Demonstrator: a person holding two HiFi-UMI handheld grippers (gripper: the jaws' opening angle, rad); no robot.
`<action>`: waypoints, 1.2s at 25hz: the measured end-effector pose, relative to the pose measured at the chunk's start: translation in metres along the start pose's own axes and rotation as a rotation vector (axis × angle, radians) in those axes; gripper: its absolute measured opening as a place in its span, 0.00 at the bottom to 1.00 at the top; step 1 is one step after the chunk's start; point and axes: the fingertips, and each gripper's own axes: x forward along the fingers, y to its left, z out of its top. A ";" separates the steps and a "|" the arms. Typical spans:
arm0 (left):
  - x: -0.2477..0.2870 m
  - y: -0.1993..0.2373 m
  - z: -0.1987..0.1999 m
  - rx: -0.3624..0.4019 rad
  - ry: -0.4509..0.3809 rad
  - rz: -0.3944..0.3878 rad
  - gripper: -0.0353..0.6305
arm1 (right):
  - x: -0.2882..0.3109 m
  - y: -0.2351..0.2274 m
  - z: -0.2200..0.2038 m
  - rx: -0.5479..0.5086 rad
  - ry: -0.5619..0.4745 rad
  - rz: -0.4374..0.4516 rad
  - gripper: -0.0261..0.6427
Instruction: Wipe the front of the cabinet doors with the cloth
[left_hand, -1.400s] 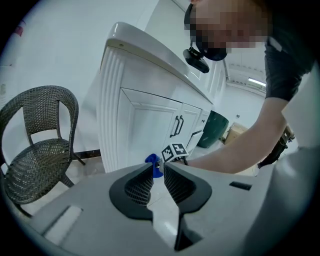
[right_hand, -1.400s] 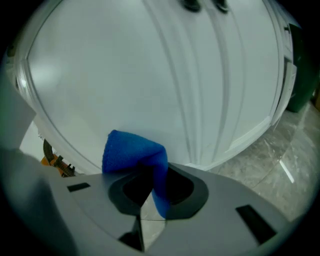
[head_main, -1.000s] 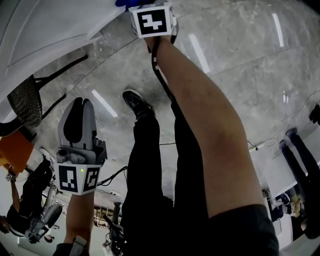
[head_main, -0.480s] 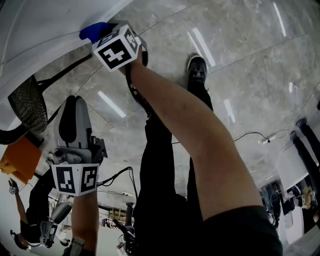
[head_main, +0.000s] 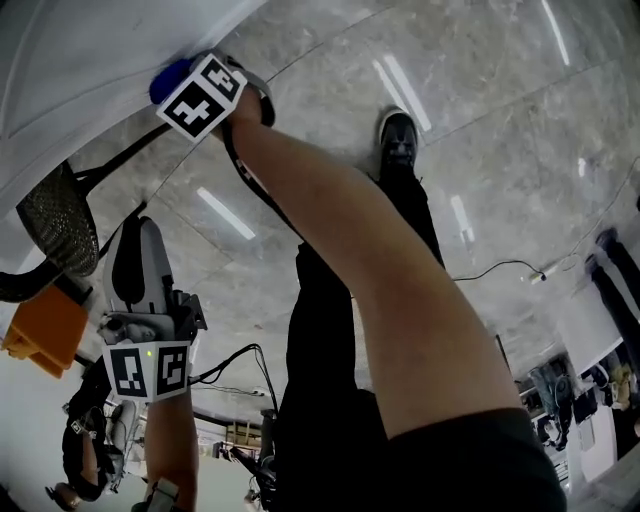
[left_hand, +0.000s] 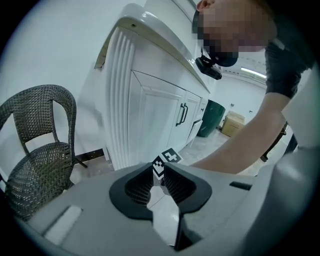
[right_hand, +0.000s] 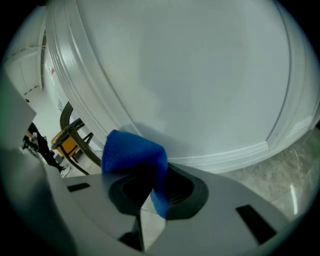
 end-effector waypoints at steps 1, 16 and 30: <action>0.001 -0.001 0.002 -0.002 0.000 0.000 0.16 | -0.002 -0.011 -0.002 0.006 0.004 -0.018 0.12; 0.058 -0.060 0.026 0.038 0.005 -0.066 0.16 | -0.060 -0.181 -0.001 0.159 -0.011 -0.206 0.12; 0.081 -0.108 0.054 0.042 -0.030 -0.100 0.16 | -0.109 -0.222 -0.004 0.136 -0.009 -0.238 0.12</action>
